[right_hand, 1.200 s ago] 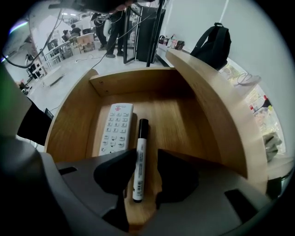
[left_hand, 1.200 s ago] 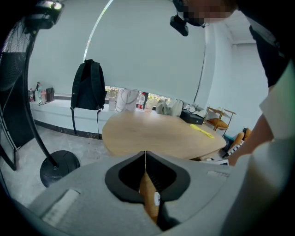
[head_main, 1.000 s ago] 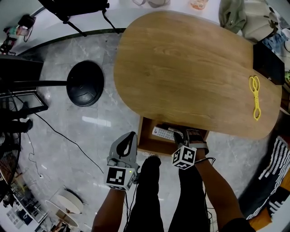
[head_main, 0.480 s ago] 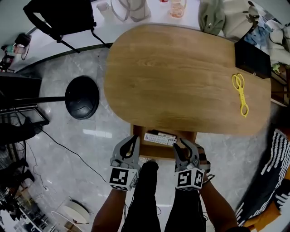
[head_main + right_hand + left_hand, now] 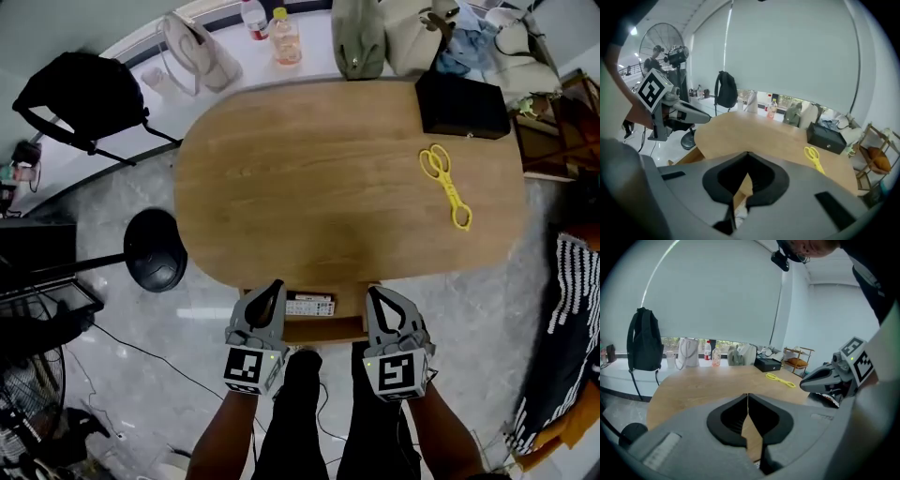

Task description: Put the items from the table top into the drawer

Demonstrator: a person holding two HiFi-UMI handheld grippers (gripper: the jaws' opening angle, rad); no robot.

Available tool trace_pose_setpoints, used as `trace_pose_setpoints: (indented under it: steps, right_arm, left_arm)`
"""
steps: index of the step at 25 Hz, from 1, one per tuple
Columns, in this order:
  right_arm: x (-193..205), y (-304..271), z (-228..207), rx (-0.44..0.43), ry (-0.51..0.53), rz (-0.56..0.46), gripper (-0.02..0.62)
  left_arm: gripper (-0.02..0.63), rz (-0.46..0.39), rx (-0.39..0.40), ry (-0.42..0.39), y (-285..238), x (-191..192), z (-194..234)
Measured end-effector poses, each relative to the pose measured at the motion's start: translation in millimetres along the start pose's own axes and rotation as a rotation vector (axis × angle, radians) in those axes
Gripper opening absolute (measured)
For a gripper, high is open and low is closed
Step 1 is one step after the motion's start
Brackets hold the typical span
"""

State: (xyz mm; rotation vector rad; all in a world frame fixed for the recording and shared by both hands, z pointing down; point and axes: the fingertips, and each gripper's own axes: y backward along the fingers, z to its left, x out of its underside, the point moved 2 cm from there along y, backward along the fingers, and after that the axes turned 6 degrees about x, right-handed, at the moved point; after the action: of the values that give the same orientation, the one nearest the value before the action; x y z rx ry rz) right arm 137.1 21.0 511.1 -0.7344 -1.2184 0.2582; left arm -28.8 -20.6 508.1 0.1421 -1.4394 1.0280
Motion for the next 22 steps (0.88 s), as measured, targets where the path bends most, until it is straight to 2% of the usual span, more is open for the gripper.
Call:
trace_pose_setpoints:
  steps: [7, 12, 14, 19, 22]
  right_arm:
    - [27, 12, -80, 0.080, -0.226, 0.040, -0.002]
    - [45, 13, -129, 0.084, -0.208, 0.055, 0.004]
    - [53, 10, -147, 0.082, -0.214, 0.072, 0.037]
    - [74, -4, -184, 0.058, -0.222, 0.129, 0.176]
    - [81, -24, -209, 0.041, -0.216, 0.159, 0.224]
  left_arm:
    - [0.018, 0.016, 0.106, -0.051, -54, -21, -49]
    - [0.018, 0.029, 0.165, -0.066, -90, -30, -87]
    - [0.018, 0.030, 0.181, -0.073, -103, -35, -99]
    - [0.018, 0.037, 0.202, -0.086, -130, -46, -119]
    - [0.018, 0.034, 0.200, -0.082, -143, -52, -123]
